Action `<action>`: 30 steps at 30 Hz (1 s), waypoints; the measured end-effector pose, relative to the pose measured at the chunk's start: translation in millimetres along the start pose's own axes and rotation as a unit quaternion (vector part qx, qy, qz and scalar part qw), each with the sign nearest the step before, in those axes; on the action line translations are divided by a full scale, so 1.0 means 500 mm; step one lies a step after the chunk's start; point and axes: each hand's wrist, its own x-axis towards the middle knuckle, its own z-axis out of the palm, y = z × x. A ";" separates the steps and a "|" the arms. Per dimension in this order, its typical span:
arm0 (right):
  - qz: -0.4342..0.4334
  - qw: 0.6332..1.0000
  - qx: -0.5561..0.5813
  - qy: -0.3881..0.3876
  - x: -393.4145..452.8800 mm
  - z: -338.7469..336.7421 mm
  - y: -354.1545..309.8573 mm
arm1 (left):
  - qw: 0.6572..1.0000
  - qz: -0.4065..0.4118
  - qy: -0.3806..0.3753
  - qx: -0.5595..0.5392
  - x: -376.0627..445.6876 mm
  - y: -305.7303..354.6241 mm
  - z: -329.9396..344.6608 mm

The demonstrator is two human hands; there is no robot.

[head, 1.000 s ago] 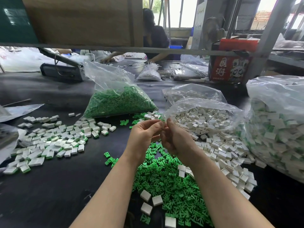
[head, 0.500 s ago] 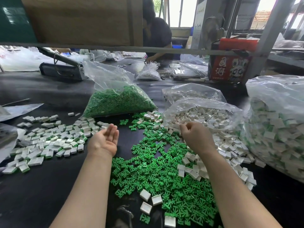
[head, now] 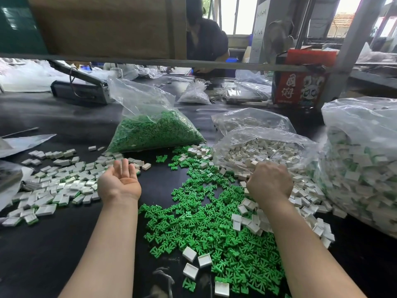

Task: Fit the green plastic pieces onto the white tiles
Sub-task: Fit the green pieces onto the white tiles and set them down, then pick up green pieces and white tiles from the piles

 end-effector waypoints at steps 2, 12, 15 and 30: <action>0.023 0.998 -0.039 -0.034 -0.001 -0.002 0.000 | 1.000 0.003 -0.003 -0.011 -0.005 -0.002 0.000; -0.036 0.994 0.054 -0.086 -0.005 0.008 -0.013 | 0.977 -0.110 -0.073 0.168 -0.027 -0.041 0.007; -0.050 0.992 0.076 -0.093 -0.007 0.001 -0.015 | 0.938 -0.127 -0.118 0.300 -0.045 -0.069 0.010; -0.098 0.928 0.343 -0.105 -0.005 -0.016 -0.018 | 0.758 -0.054 -0.292 0.580 -0.091 -0.174 -0.005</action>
